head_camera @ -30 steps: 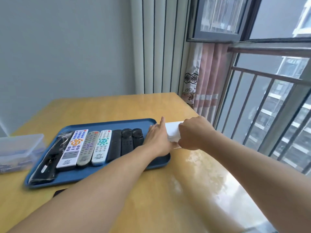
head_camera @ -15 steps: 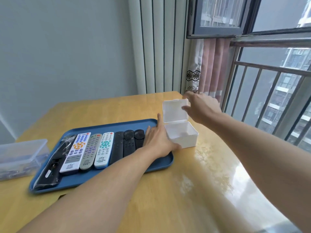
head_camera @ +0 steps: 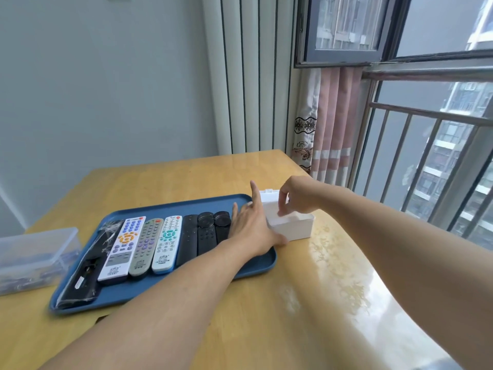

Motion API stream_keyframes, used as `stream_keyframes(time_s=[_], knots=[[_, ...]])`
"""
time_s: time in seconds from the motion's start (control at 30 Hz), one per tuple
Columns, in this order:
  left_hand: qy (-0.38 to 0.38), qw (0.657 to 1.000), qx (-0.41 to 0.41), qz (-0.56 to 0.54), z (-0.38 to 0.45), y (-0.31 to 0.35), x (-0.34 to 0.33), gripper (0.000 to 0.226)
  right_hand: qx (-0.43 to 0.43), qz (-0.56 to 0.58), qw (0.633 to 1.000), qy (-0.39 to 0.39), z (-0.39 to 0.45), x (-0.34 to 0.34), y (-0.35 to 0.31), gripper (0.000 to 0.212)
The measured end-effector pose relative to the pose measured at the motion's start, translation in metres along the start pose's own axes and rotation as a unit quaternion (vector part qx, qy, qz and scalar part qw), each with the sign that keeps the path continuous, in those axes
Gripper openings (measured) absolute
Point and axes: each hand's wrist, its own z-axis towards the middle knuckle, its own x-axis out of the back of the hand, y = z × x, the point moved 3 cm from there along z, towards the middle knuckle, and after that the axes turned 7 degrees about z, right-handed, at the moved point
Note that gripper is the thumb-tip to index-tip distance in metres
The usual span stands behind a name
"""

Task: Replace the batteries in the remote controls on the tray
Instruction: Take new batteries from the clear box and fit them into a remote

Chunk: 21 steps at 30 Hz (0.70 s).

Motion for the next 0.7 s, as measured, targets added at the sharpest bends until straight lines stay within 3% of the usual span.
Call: stream_keyframes(time_s=[0.13,0.27,0.4,0.47,0.57,0.7], knots=[[-0.036,0.999,-0.01,0.018,-0.005,-0.006,0.01,0.157,-0.011,-0.019,0.999,-0.05,0.001,-0.012,-0.01,0.021],[-0.015,0.999,-0.041,0.024,-0.019,-0.026,0.036,0.153,-0.043,0.011,0.996,-0.082,0.006,-0.018,-0.02,0.031],[0.068,0.996,-0.056,0.001,-0.029,-0.061,0.065,0.117,-0.084,-0.043,0.991,-0.1,0.005,-0.023,-0.032,0.009],[0.103,0.993,-0.05,-0.002,-0.038,-0.08,0.08,0.099,-0.087,-0.126,0.982,-0.111,0.002,-0.025,-0.039,0.028],[0.133,0.99,-0.038,0.026,-0.053,-0.109,0.103,0.086,-0.075,-0.136,0.982,-0.112,-0.004,-0.019,-0.048,0.037],[0.169,0.984,-0.015,0.059,-0.07,-0.149,0.133,0.08,-0.062,-0.075,0.994,0.052,-0.002,0.005,-0.067,0.021]])
